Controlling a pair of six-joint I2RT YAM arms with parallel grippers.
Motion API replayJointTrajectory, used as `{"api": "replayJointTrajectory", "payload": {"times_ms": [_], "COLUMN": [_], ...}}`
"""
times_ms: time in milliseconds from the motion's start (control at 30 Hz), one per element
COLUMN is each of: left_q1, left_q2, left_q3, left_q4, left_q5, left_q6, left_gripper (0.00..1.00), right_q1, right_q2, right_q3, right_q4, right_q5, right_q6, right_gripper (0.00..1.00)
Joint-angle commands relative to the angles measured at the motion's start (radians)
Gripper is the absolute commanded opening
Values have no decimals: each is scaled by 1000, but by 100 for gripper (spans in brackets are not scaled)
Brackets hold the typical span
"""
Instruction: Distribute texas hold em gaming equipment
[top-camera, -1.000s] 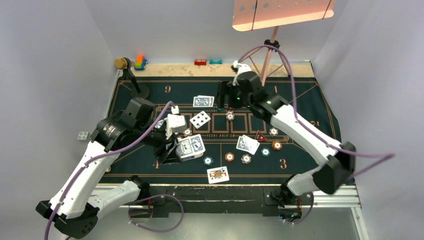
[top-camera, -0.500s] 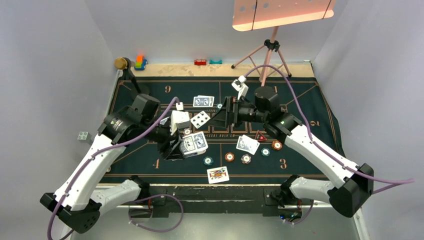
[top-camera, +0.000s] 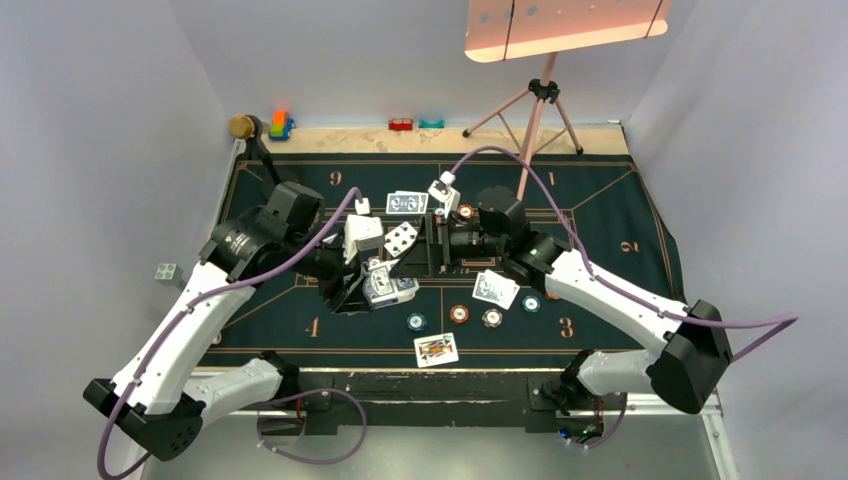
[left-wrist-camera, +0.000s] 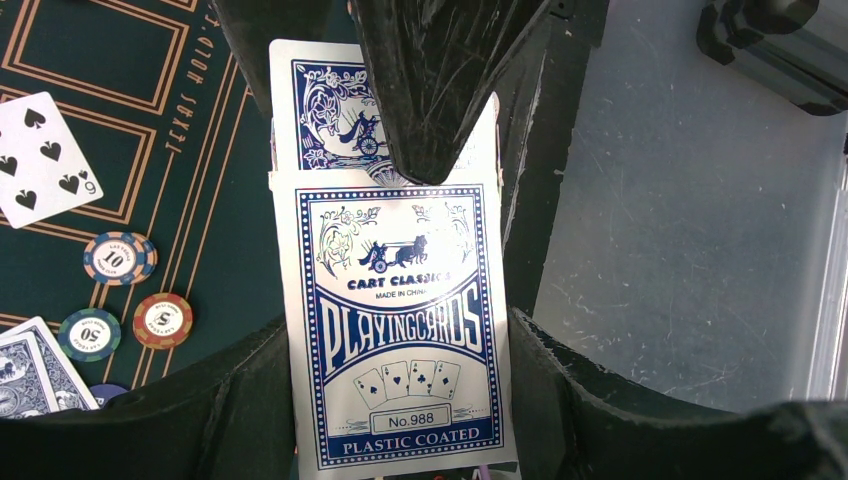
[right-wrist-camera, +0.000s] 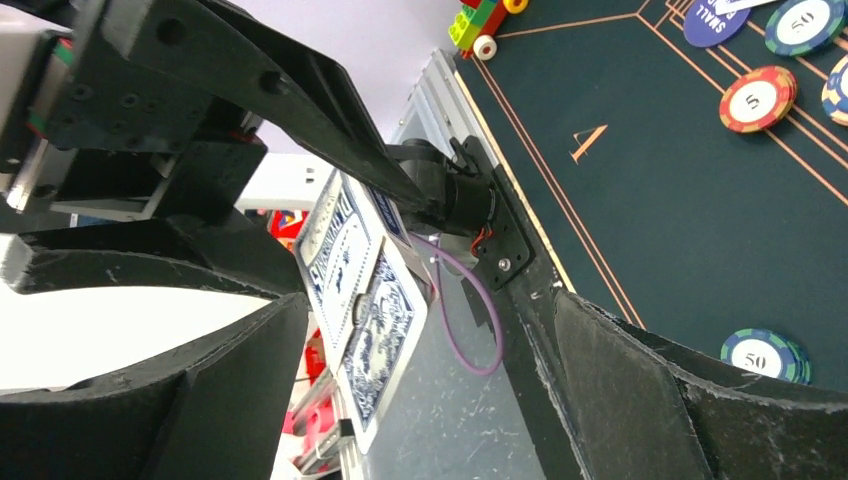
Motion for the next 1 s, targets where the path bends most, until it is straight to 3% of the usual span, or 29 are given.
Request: {"api": "replayJointTrajectory", "payload": {"times_ms": [0, 67, 267, 400, 967], "left_q1": [8, 7, 8, 8, 8], "left_q2": [-2, -3, -14, -17, -17], "left_q3": [37, 36, 40, 39, 58], "left_q4": [41, 41, 35, 32, 21], "left_q5": [23, 21, 21, 21, 49], "left_q6": [-12, -12, -13, -12, -20], "left_gripper": [0, 0, 0, 0, 0], "right_q1": [6, 7, 3, -6, -49], "right_q2": [-6, 0, -10, -31, -106], "right_q3": [-47, -72, -105, -111, -139], "right_q4": [115, 148, 174, 155, 73], "right_q5": [-30, -37, -33, -9, 31], "right_q6": [58, 81, 107, 103, 61], "right_gripper": [98, 96, 74, 67, 61]}}
